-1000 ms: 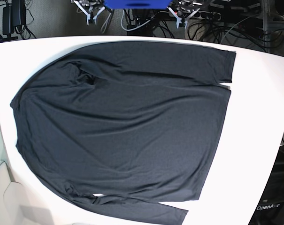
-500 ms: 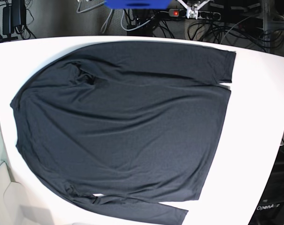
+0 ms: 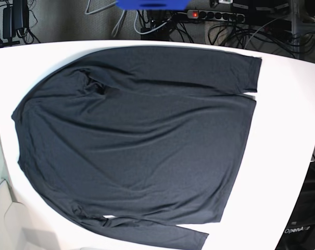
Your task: Fold the T-shirt properly
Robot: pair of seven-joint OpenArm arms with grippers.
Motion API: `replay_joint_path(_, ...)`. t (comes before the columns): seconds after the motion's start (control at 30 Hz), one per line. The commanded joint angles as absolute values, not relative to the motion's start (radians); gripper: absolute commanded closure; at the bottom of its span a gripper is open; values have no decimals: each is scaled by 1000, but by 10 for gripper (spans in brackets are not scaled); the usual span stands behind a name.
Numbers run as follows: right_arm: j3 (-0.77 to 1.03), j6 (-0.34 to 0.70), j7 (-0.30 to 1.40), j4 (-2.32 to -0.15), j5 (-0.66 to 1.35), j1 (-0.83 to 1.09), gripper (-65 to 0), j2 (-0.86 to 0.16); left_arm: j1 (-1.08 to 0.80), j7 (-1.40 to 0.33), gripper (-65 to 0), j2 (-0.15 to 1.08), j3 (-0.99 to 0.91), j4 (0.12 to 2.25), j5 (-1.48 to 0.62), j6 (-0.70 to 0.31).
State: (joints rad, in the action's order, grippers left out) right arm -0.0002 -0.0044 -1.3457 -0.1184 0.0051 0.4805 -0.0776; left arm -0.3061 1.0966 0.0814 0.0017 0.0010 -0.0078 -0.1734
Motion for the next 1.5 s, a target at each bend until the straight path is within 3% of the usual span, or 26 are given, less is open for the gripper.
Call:
replay_joint_path(0.0, 2, 1, -1376, -140, 5, 503, -3, -79, -328, 1158, 0, 84, -1, 0, -8, -174)
replay_joint_path(0.17, 2, 1, -1376, -289, 5, 575, -3, -79, -374, 1308, -2, 79, -1, 0, -42, -173)
replay_joint_path(0.5, 110, 1, -1365, -792, 5, 849, -3, -77, -449, 1314, -1, 85, 1, 56, -147, -185)
replay_joint_path(0.63, 156, 1, -1365, -954, 5, 932, -3, -39, -570, 1314, -1, 101, 1, 278, -186, -185)
replay_joint_path(0.87, 228, 4, -1362, -1165, 1, 1020, -3, 15, -885, 1300, -4, 150, 1, 875, -251, -176)
replay_joint_path(1.0, 231, 4, -1259, -1314, 1, 1061, -3, 21, -983, 1142, -4, 194, -1, 1150, -298, -173)
replay_joint_path(1.27, 222, 12, -731, -1758, 1, 1044, -4, 16, -972, 630, -4, 291, -105, 1524, -433, -171)
replay_joint_path(1.47, 229, 194, -306, -1972, 2, 894, -25, 22, -911, 191, -5, 242, -315, 1751, -444, -171)
